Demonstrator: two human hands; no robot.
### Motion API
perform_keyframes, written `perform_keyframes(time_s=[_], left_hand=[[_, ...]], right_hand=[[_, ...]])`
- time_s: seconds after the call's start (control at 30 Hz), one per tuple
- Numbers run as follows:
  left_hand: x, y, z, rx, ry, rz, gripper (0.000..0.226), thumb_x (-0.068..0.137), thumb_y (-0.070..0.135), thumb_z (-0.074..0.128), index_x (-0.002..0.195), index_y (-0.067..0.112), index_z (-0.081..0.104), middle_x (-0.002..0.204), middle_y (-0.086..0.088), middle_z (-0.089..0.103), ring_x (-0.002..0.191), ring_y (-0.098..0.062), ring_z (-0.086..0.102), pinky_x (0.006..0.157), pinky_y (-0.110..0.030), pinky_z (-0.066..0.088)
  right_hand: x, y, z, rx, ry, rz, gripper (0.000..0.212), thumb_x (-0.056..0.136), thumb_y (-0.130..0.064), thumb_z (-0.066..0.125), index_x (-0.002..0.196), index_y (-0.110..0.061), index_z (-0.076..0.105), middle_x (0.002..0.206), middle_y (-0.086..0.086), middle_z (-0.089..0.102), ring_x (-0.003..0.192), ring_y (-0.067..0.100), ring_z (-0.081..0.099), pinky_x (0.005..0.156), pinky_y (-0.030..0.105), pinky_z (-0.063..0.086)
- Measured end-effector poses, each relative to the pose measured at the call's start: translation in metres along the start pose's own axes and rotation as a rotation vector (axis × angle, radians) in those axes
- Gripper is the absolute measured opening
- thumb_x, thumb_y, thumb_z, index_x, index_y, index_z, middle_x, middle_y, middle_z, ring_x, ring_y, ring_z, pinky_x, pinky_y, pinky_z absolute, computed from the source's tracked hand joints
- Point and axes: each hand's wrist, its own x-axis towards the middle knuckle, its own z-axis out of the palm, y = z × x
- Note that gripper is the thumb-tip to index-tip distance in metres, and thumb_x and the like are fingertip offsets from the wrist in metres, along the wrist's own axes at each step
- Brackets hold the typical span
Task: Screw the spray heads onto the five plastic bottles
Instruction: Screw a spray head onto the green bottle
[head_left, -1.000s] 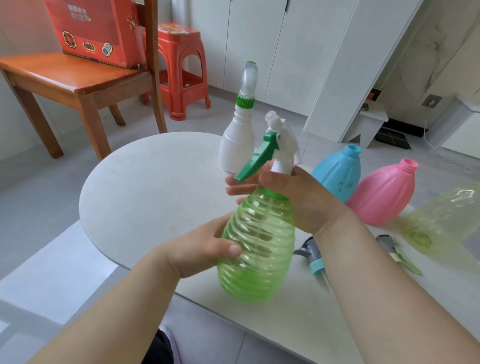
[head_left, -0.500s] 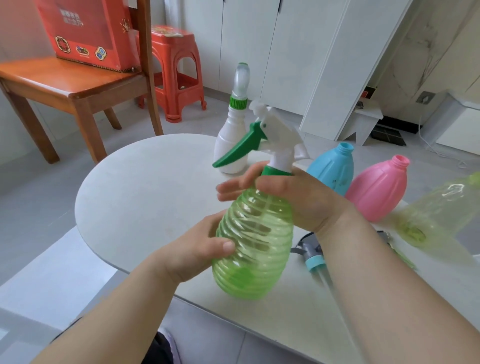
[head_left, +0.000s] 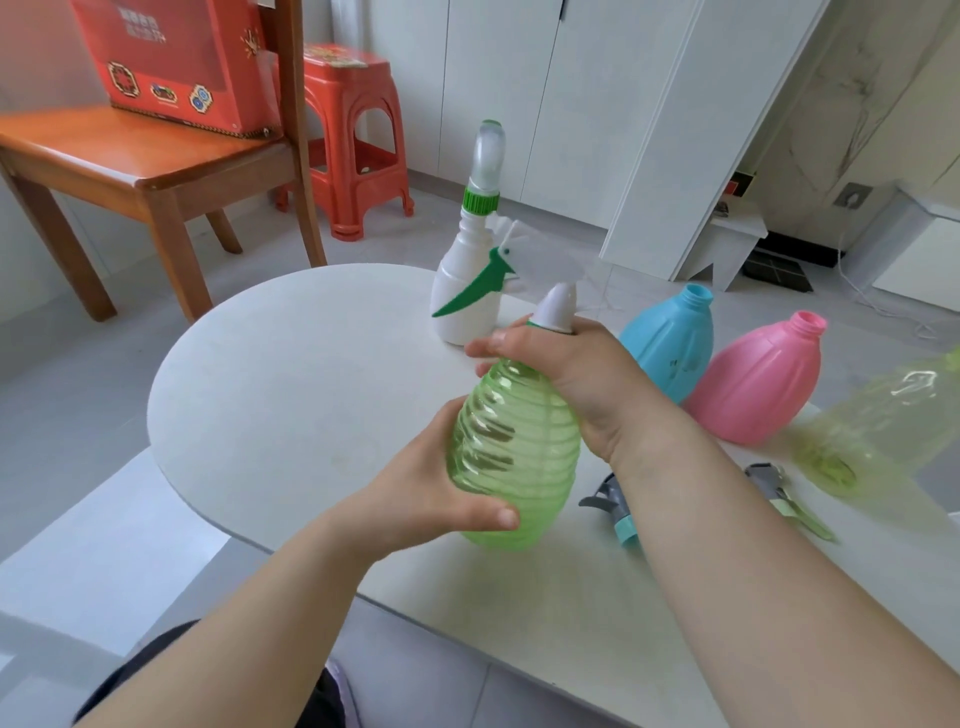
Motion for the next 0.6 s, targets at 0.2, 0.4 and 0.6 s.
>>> perform_keyframes(time_s=[0.2, 0.4, 0.6], left_hand=[[0.007, -0.011, 0.011, 0.137, 0.295, -0.006, 0.078, 0.030, 0.049, 0.072, 0.101, 0.038, 0.042, 0.106, 0.014, 0.059, 0.101, -0.002, 0.058, 0.077, -0.015, 0.049], [0.010, -0.018, 0.018, 0.251, 0.403, 0.017, 0.068, 0.030, 0.052, 0.068, 0.091, 0.049, 0.038, 0.096, 0.026, 0.054, 0.083, 0.025, 0.050, 0.061, 0.003, 0.039], [0.007, -0.016, 0.015, 0.240, 0.362, 0.013, 0.074, 0.030, 0.049, 0.070, 0.097, 0.045, 0.038, 0.098, 0.021, 0.055, 0.086, 0.019, 0.054, 0.065, -0.001, 0.043]], right_hand=[[0.004, -0.003, 0.007, -0.028, 0.103, 0.011, 0.032, 0.073, -0.013, 0.062, 0.043, -0.023, 0.066, 0.065, -0.007, 0.067, 0.073, 0.017, 0.058, 0.079, 0.037, 0.049], [0.009, 0.006, 0.018, -0.183, 0.416, 0.000, 0.023, 0.052, -0.025, 0.063, 0.065, -0.007, 0.069, 0.062, 0.004, 0.057, 0.063, 0.022, 0.054, 0.063, 0.030, 0.043], [0.007, 0.008, 0.021, -0.182, 0.450, 0.045, 0.012, 0.069, -0.018, 0.065, 0.071, -0.007, 0.061, 0.058, -0.002, 0.052, 0.059, 0.019, 0.051, 0.056, 0.026, 0.038]])
